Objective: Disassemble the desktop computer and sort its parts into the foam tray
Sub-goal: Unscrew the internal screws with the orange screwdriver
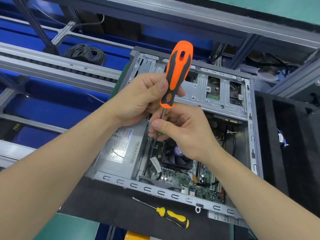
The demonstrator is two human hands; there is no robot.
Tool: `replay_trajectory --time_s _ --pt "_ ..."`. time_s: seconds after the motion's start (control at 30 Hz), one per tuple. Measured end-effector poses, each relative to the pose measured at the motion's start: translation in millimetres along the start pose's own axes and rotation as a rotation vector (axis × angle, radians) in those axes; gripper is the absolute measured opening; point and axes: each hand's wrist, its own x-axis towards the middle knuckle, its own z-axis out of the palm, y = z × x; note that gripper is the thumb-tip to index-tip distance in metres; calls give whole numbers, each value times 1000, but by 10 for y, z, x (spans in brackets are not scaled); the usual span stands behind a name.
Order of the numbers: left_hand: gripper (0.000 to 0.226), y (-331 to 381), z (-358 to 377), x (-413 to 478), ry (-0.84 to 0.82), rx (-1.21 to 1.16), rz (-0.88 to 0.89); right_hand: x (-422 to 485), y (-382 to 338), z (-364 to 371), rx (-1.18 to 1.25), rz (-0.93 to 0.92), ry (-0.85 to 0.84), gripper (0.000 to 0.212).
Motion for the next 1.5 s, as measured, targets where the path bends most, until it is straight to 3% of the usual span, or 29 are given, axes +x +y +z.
replay_trajectory --time_s 0.1,0.3,0.4,0.47,0.57,0.73,0.8,0.93,1.0,1.07,1.27,1.37,1.5 --pt "28 5 -46 -25 -45 66 -28 17 -23 -40 -2 16 -113 7" --pt "36 221 -72 -128 -336 36 -116 19 -141 -84 -58 44 -275 10" --pt "42 320 -23 -184 -320 71 -124 -16 -265 -95 -189 96 -302 13" --pt "42 371 -10 -205 -283 132 -112 -42 -433 -144 -433 85 -331 15" --pt "42 432 38 -255 -282 208 -85 -41 -792 -302 -629 8 -219 15" --pt "46 440 124 -453 -155 226 -57 -81 -1508 -219 -735 -192 -76 31" --pt "49 461 192 -520 -155 225 -78 -67 -1706 -73 -911 -247 21 42" --pt "37 434 342 -586 -191 211 -96 -43 -1859 270 -1270 -99 21 62" --pt "17 409 384 -629 -166 228 -91 -54 -1821 373 -1319 1 -13 58" --pt "15 373 371 -676 -127 243 -103 -54 -1787 400 -1335 11 -32 53" --pt "30 299 288 -814 -97 533 -174 -81 -1860 189 -1320 -68 -265 29" --pt "33 240 294 -811 -78 533 -212 -101 -1924 132 -1314 -151 -432 22" --pt "34 248 261 -782 -155 440 -200 -64 -1939 86 -1346 -192 -518 12"
